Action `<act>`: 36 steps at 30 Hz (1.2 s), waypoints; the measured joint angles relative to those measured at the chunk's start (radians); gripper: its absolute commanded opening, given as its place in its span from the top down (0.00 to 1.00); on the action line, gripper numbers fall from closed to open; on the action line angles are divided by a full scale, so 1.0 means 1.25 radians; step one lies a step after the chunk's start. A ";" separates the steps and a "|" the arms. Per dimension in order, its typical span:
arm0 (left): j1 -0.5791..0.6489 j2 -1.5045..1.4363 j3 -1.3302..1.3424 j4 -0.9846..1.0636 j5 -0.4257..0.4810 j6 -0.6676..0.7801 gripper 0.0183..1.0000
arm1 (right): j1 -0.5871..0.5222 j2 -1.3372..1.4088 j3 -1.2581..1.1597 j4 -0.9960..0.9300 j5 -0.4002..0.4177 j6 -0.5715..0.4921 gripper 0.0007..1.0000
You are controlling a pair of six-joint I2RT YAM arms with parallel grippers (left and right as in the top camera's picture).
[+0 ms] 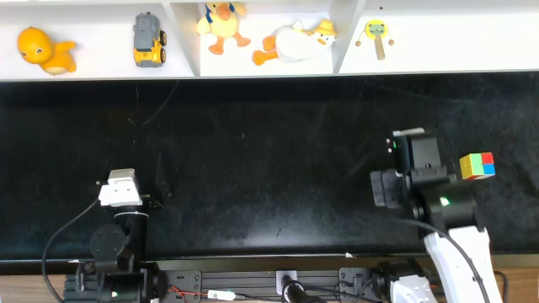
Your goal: Store Toys
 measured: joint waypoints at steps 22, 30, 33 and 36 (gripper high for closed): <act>0.000 0.000 0.000 0.000 0.000 0.000 0.00 | -0.521 0.031 -0.004 0.181 -0.234 -0.232 0.00; 0.000 0.000 0.000 0.000 0.000 0.000 0.00 | -0.772 0.193 -0.005 0.370 -0.338 -0.380 0.00; 0.000 0.000 0.000 0.000 0.000 0.000 0.00 | -0.795 0.287 -0.005 0.412 -0.341 -0.430 0.00; 0.000 0.000 0.000 0.000 0.000 0.000 0.00 | -0.798 0.341 -0.006 0.435 -0.341 -0.462 0.00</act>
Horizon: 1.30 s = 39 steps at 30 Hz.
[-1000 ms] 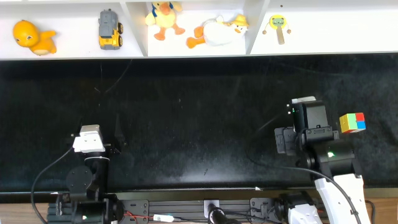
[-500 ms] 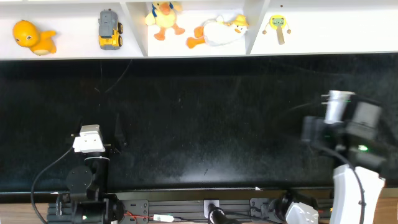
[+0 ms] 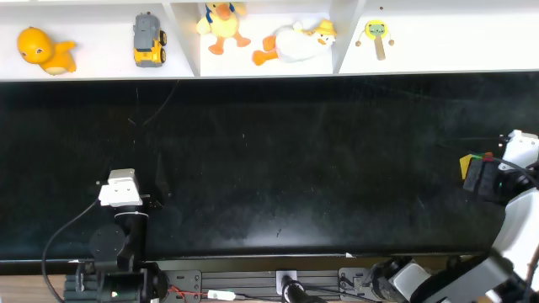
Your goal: Store Toys
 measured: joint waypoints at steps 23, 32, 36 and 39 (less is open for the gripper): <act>0.000 0.000 0.000 0.000 0.000 0.000 0.00 | 0.059 0.128 0.000 0.108 -0.042 -0.038 0.43; 0.000 0.000 0.000 0.000 0.000 0.000 0.00 | 0.093 0.107 0.000 0.108 -0.032 0.040 0.45; 0.000 0.000 0.000 0.000 0.000 0.000 0.00 | 0.145 0.062 0.002 0.114 -0.032 0.112 0.46; 0.000 0.000 0.000 0.000 0.000 0.000 0.00 | 0.190 0.046 0.033 0.116 -0.032 0.179 0.45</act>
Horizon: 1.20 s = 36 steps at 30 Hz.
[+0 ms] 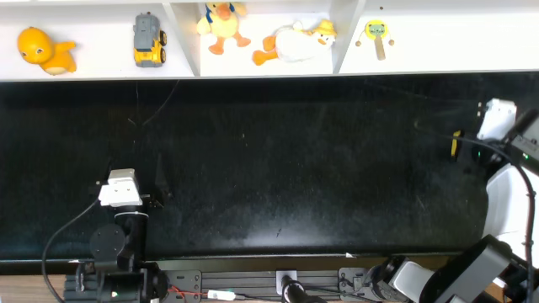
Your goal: Store Toys
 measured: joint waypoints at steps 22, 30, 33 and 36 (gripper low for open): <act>0.000 0.000 0.000 0.000 0.000 0.000 0.00 | 0.133 0.323 0.458 0.019 0.000 0.249 0.44; 0.000 0.000 0.000 0.000 0.000 0.000 0.00 | 0.191 0.399 0.546 0.013 -0.001 0.268 0.27; 0.000 0.000 0.000 0.000 0.000 0.000 0.00 | 0.197 0.408 0.551 0.013 -0.001 0.275 0.00; 0.000 0.000 0.000 0.000 0.000 0.000 0.00 | 0.195 0.409 0.551 0.002 0.006 0.277 0.01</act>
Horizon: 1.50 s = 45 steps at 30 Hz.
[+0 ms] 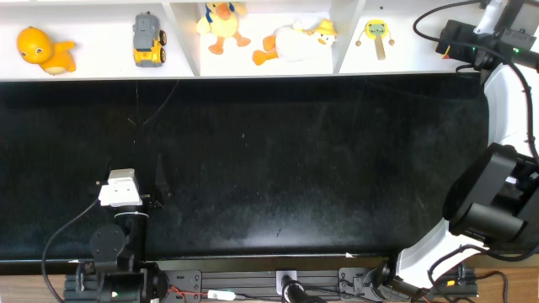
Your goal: Store Toys
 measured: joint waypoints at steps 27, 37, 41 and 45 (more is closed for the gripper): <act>0.000 0.000 0.000 0.000 0.000 0.000 0.00 | 0.031 -0.738 -1.009 0.302 0.097 -0.053 0.00; 0.000 0.000 0.000 0.000 0.000 0.000 0.00 | 0.305 -1.214 -1.187 0.440 0.096 -0.072 0.01; 0.000 0.000 -0.001 0.000 0.000 0.000 0.00 | 0.338 -1.318 -1.268 0.433 0.092 -0.100 0.00; 0.000 0.000 -0.001 0.000 0.000 0.000 0.00 | 0.307 -1.398 -1.280 0.366 0.091 -0.103 0.00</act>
